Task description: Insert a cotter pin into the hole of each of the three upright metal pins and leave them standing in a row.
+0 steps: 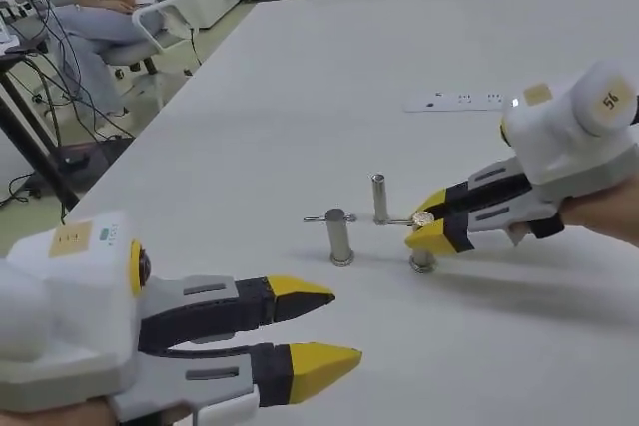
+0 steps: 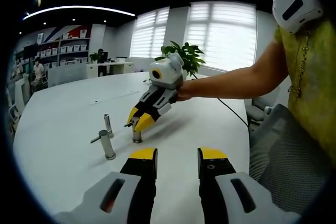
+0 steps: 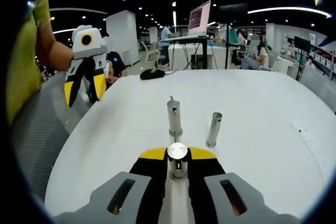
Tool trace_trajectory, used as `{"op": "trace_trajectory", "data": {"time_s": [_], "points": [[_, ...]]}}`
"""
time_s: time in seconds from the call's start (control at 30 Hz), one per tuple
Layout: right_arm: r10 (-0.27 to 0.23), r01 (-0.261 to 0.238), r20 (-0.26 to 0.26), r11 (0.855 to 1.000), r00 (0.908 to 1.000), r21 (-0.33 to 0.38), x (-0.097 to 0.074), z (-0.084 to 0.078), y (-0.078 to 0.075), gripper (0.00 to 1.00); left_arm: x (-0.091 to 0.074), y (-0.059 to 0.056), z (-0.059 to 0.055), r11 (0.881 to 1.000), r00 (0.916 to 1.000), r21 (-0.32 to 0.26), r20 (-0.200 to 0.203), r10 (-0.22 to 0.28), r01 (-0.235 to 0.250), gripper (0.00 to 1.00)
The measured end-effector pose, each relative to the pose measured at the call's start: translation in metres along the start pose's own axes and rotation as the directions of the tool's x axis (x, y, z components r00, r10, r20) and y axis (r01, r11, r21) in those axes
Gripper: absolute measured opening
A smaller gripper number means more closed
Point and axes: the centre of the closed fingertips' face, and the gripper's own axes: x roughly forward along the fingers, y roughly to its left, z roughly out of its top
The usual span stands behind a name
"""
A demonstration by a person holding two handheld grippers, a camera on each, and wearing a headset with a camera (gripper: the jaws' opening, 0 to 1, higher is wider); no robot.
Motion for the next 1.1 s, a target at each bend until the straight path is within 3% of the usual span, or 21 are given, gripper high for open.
{"op": "trace_trajectory", "data": {"time_s": [0.43,0.57,0.67,0.9,1.1], "points": [[-0.021,0.020,0.038,0.999,0.9991,0.037,-0.015,0.008,0.000,0.24,0.001,-0.002,0.004,1.000,0.9999,0.002,0.016,-0.004,0.004,0.30],[-0.038,0.032,0.089,0.997,0.9953,0.068,-0.024,0.021,-0.001,0.24,0.000,-0.003,0.007,1.000,0.9995,0.006,0.030,-0.002,0.002,0.31],[-0.046,0.040,0.100,0.997,0.9940,0.066,-0.029,0.028,0.000,0.24,-0.002,-0.003,0.008,1.000,0.9993,0.007,0.038,-0.001,0.001,0.31],[-0.105,0.087,0.167,0.990,0.9803,0.115,-0.034,0.045,-0.016,0.23,-0.003,-0.006,0.008,1.000,0.9989,0.004,0.047,0.000,0.000,0.32],[-0.147,0.127,0.169,0.984,0.9746,0.124,-0.025,0.049,-0.030,0.23,-0.005,-0.003,0.010,1.000,0.9984,0.003,0.054,0.019,-0.019,0.34]]}}
